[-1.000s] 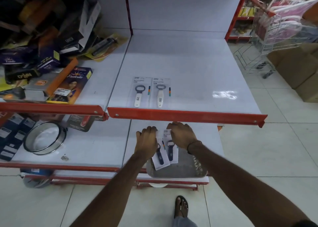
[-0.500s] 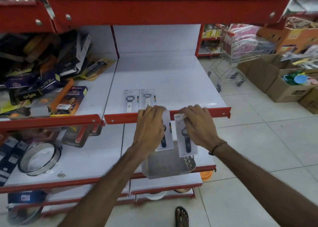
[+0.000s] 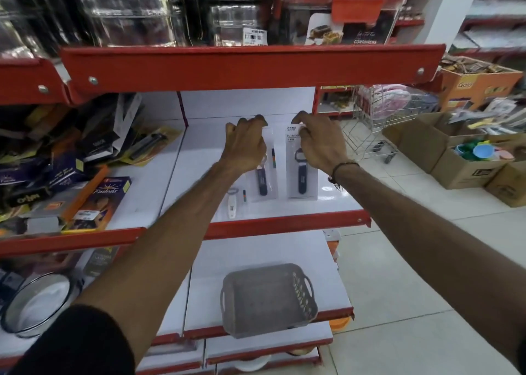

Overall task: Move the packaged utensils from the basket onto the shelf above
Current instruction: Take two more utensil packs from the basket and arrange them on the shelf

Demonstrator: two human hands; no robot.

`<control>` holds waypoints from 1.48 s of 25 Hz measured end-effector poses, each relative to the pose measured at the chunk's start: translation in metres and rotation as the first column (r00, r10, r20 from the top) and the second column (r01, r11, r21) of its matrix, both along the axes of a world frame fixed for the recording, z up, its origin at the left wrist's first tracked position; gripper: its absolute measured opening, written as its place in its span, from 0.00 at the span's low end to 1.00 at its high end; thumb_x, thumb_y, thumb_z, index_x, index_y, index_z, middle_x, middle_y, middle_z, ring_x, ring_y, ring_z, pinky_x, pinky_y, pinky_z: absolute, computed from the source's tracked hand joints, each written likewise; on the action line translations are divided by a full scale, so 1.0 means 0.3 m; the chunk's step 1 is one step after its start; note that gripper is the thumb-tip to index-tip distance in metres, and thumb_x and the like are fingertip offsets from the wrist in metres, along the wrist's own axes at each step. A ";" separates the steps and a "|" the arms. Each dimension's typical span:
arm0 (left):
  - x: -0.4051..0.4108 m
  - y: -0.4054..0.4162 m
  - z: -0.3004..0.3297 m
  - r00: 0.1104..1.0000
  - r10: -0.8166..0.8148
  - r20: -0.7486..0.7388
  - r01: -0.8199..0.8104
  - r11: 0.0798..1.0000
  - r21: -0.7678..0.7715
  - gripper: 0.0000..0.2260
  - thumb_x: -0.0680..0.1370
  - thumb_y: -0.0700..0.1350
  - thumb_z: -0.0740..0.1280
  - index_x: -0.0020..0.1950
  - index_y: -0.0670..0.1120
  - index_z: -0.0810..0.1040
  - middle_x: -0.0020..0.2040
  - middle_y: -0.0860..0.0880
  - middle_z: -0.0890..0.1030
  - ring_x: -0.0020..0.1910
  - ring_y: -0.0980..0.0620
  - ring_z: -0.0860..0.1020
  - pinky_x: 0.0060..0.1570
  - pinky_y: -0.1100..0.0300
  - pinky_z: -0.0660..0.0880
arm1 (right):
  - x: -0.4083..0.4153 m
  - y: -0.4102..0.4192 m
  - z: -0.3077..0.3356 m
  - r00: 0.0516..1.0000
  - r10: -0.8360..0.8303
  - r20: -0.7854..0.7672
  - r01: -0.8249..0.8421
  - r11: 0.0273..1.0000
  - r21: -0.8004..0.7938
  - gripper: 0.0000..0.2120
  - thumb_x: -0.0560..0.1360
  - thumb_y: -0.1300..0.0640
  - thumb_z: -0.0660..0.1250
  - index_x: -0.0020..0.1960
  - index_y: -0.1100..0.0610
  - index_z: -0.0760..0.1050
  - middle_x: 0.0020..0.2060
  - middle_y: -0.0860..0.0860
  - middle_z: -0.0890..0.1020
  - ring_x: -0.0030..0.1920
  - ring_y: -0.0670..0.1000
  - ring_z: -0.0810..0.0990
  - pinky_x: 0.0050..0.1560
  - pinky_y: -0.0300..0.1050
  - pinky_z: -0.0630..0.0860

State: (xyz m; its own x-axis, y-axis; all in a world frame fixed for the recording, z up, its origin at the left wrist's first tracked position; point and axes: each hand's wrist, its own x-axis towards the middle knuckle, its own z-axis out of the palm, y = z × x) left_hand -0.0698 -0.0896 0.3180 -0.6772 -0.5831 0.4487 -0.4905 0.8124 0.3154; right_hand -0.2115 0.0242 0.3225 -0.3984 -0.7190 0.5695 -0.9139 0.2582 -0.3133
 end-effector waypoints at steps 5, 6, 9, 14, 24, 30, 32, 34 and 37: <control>-0.046 -0.027 -0.151 0.970 -0.049 0.240 -0.002 0.978 0.208 0.12 0.77 0.35 0.58 0.59 0.43 0.73 0.56 0.42 0.81 0.58 0.41 0.75 0.64 0.45 0.62 | -0.037 -0.058 -0.169 0.997 0.039 0.070 -0.056 0.962 0.267 0.13 0.77 0.60 0.56 0.58 0.54 0.74 0.49 0.56 0.84 0.49 0.61 0.79 0.47 0.50 0.67; -0.046 -0.039 -0.174 0.956 -0.055 0.287 -0.017 0.970 0.242 0.14 0.78 0.35 0.57 0.62 0.44 0.73 0.60 0.43 0.80 0.60 0.42 0.75 0.66 0.45 0.61 | -0.046 -0.061 -0.193 0.996 0.030 0.083 -0.056 0.942 0.330 0.14 0.77 0.59 0.56 0.60 0.53 0.73 0.53 0.55 0.84 0.51 0.61 0.80 0.48 0.50 0.66; -0.003 -0.102 -0.192 0.912 -0.056 0.407 -0.059 0.962 0.266 0.22 0.81 0.38 0.54 0.76 0.47 0.64 0.77 0.45 0.66 0.76 0.46 0.63 0.75 0.45 0.49 | -0.070 -0.074 -0.219 1.000 -0.014 0.013 0.007 0.888 0.460 0.19 0.78 0.53 0.56 0.68 0.49 0.70 0.60 0.53 0.81 0.57 0.60 0.79 0.56 0.55 0.69; 0.181 -0.256 -0.082 0.838 -0.116 0.534 -0.135 0.903 0.408 0.23 0.78 0.44 0.67 0.73 0.48 0.69 0.76 0.44 0.66 0.73 0.45 0.67 0.70 0.56 0.65 | -0.016 -0.139 -0.197 0.976 0.116 0.184 -0.198 0.825 0.530 0.26 0.77 0.43 0.65 0.73 0.47 0.67 0.72 0.48 0.72 0.70 0.54 0.72 0.68 0.53 0.68; 0.374 -0.295 -0.157 0.546 -0.121 0.829 -0.199 0.942 0.269 0.43 0.69 0.55 0.77 0.78 0.48 0.59 0.80 0.48 0.58 0.77 0.46 0.60 0.76 0.51 0.60 | 0.226 -0.234 -0.234 0.862 0.309 0.402 -0.507 0.535 0.675 0.41 0.65 0.45 0.80 0.74 0.47 0.67 0.75 0.49 0.66 0.74 0.54 0.64 0.73 0.48 0.60; 0.364 -0.292 -0.170 0.539 -0.106 0.835 -0.215 0.942 0.258 0.44 0.68 0.53 0.78 0.78 0.48 0.60 0.79 0.48 0.61 0.75 0.45 0.64 0.74 0.48 0.64 | 0.237 -0.249 -0.236 0.875 0.288 0.390 -0.485 0.546 0.683 0.42 0.63 0.45 0.81 0.73 0.47 0.68 0.75 0.49 0.66 0.74 0.54 0.64 0.75 0.53 0.62; 0.357 -0.276 -0.164 0.524 -0.107 0.845 -0.219 0.942 0.255 0.43 0.70 0.52 0.77 0.78 0.47 0.59 0.79 0.47 0.61 0.75 0.44 0.64 0.74 0.48 0.65 | 0.241 -0.252 -0.234 0.878 0.283 0.386 -0.478 0.538 0.694 0.42 0.63 0.45 0.81 0.73 0.47 0.68 0.75 0.49 0.66 0.74 0.54 0.64 0.75 0.54 0.62; 0.347 -0.265 -0.160 0.510 -0.108 0.853 -0.228 0.940 0.255 0.42 0.71 0.52 0.76 0.78 0.45 0.59 0.78 0.47 0.62 0.74 0.44 0.65 0.73 0.48 0.66 | 0.244 -0.250 -0.230 0.880 0.282 0.383 -0.476 0.535 0.698 0.43 0.63 0.45 0.81 0.74 0.47 0.67 0.75 0.48 0.65 0.75 0.54 0.64 0.75 0.54 0.62; 0.338 -0.259 -0.165 0.539 -0.099 0.836 -0.254 0.928 0.273 0.43 0.69 0.56 0.75 0.77 0.44 0.59 0.77 0.45 0.63 0.72 0.43 0.67 0.71 0.47 0.68 | 0.241 -0.234 -0.208 0.880 0.267 0.393 -0.474 0.559 0.681 0.46 0.64 0.46 0.81 0.76 0.48 0.63 0.77 0.49 0.63 0.76 0.54 0.62 0.75 0.53 0.61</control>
